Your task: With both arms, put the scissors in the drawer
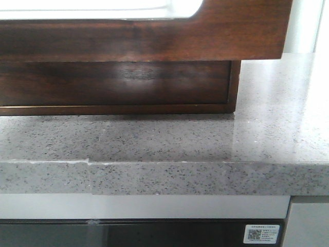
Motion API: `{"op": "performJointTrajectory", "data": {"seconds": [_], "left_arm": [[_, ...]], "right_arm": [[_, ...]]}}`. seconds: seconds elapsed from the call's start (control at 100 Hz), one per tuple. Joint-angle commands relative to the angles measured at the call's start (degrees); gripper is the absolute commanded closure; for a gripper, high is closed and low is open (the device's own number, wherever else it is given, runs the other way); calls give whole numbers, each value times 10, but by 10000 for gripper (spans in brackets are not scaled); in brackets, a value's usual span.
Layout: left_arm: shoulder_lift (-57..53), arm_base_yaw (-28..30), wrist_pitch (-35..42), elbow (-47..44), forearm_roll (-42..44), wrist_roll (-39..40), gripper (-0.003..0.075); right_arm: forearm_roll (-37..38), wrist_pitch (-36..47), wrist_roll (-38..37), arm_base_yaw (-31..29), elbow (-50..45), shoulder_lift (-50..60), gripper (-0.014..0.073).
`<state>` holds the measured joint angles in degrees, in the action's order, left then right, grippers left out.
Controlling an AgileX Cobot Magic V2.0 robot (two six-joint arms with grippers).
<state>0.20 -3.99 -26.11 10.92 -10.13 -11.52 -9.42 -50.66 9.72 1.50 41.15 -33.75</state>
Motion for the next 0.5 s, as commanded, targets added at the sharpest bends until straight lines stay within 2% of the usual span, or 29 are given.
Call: {"op": "performJointTrajectory", "data": {"seconds": [0.0, 0.07, 0.26, 0.31, 0.49], "left_arm": [[-6, -1, 96, -24, 45, 69, 741], [-20, -8, 118, -52, 90, 115, 741], [-23, -13, 247, -130, 96, 115, 741], [-23, -13, 235, -125, 95, 115, 741], [-23, -13, 291, -128, 89, 115, 741]], "right_arm": [[-5, 35, 2, -3, 13, 0, 662], [-5, 35, 2, -3, 13, 0, 662], [-5, 34, 2, -3, 13, 0, 662], [-5, 35, 2, -3, 13, 0, 662], [-5, 35, 2, -3, 13, 0, 662]]}}
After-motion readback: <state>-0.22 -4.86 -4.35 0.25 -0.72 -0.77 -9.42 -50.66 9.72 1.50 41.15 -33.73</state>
